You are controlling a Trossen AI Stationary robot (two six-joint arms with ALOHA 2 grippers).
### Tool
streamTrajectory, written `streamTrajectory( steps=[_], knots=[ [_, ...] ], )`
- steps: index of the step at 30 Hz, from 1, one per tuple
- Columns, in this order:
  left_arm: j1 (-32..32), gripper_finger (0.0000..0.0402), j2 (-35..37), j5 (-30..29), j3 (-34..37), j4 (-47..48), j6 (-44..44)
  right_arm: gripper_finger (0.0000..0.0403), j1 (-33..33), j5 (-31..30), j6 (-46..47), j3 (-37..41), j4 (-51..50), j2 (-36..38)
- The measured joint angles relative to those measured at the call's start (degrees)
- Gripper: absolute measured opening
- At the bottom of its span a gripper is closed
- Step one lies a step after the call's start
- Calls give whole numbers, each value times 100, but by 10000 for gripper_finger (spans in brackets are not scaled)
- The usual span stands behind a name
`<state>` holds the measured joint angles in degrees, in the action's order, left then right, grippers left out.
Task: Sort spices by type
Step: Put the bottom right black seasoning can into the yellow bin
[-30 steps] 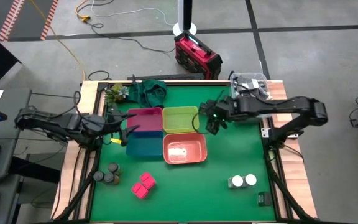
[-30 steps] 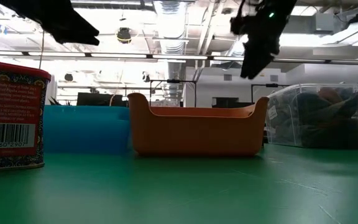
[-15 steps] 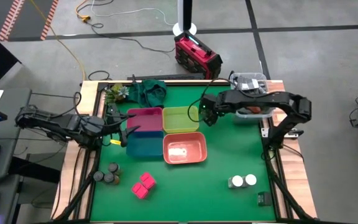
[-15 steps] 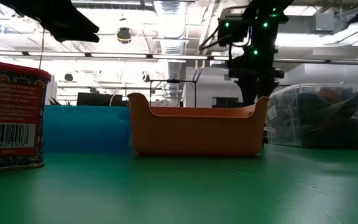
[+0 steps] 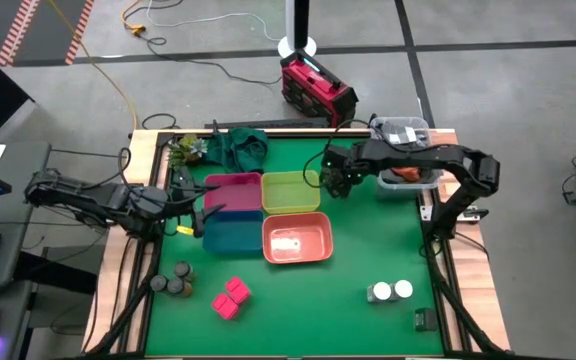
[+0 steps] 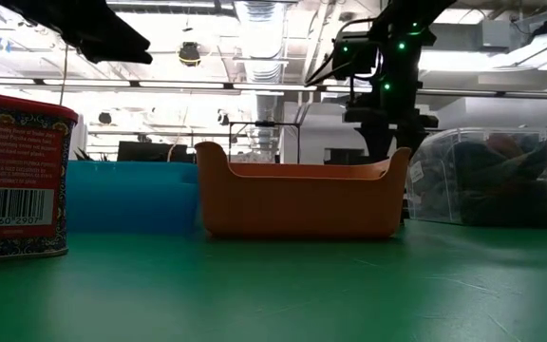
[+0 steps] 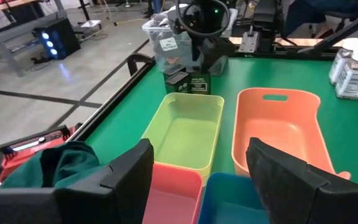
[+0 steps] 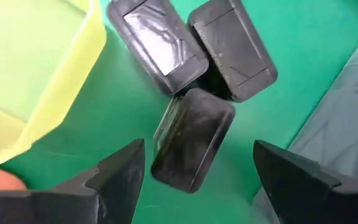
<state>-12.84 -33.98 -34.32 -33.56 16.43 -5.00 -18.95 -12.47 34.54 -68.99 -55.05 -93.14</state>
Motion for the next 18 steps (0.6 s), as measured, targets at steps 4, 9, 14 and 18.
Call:
streamTrajectory(
  steps=[4,9,14,18],
  knots=[
    [0,245,0,97,0,4,2,322,80,51,60,-7,72,-83],
    [0,245,0,97,0,-7,2,311,28,61,9,-4,219,-330],
    [0,245,2,99,4,63,-26,285,6,63,-52,-23,115,-658],
    [0,245,2,97,4,96,-26,262,7,70,-144,-26,111,-748]
  ],
)
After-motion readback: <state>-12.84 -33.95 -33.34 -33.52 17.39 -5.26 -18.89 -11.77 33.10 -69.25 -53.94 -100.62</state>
